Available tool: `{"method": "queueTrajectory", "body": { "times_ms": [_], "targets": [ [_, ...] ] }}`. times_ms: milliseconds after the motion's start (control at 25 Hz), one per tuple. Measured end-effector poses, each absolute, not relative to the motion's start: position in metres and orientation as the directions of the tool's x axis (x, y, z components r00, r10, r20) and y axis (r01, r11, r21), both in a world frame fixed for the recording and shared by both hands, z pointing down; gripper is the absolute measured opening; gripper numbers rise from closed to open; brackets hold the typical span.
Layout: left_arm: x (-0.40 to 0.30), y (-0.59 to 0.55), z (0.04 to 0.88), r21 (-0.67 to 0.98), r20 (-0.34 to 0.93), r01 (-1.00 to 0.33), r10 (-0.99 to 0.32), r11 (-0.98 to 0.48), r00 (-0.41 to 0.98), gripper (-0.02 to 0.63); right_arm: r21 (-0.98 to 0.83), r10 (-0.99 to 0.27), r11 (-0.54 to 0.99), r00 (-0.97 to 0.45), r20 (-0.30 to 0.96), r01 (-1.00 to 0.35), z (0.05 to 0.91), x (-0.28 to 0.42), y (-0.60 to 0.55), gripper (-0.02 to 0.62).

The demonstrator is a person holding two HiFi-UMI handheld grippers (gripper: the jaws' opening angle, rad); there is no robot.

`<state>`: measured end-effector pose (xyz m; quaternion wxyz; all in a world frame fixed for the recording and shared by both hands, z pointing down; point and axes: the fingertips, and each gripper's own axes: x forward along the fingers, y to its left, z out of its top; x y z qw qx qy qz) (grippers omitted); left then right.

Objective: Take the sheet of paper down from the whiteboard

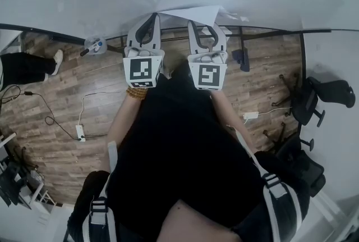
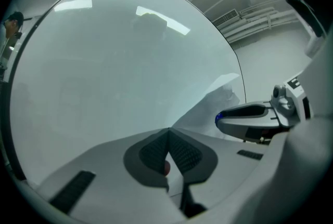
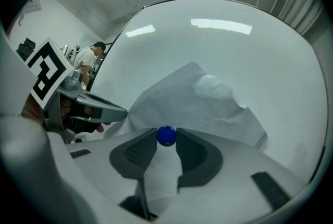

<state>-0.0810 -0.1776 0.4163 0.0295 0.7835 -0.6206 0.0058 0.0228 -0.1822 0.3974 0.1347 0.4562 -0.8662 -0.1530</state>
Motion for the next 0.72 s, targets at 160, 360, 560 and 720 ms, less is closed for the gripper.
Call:
{"method": "queueTrajectory", "body": {
  "times_ms": [160, 360, 560, 720],
  "targets": [
    [-0.085, -0.171, 0.417, 0.04, 0.05, -0.974, -0.973, -0.224, 0.226, 0.006, 0.387, -0.824, 0.547, -0.559, 0.093, -0.742, 0.398, 0.017, -0.179, 0.114],
    [-0.086, -0.159, 0.42, 0.032, 0.052, -0.976, -0.975, -0.215, 0.216, 0.006, 0.388, -0.812, 0.565, -0.574, 0.105, -0.729, 0.402, 0.016, -0.172, 0.114],
    [-0.085, -0.144, 0.417, 0.025, 0.06, -0.975, -0.973, -0.22, 0.221, 0.006, 0.395, -0.793, 0.59, -0.598, 0.116, -0.704, 0.401, 0.011, -0.158, 0.114],
    [-0.091, -0.136, 0.418, 0.028, 0.062, -0.976, -0.974, -0.215, 0.216, 0.006, 0.399, -0.774, 0.614, -0.619, 0.137, -0.68, 0.404, 0.003, -0.146, 0.114]
  ]
}}
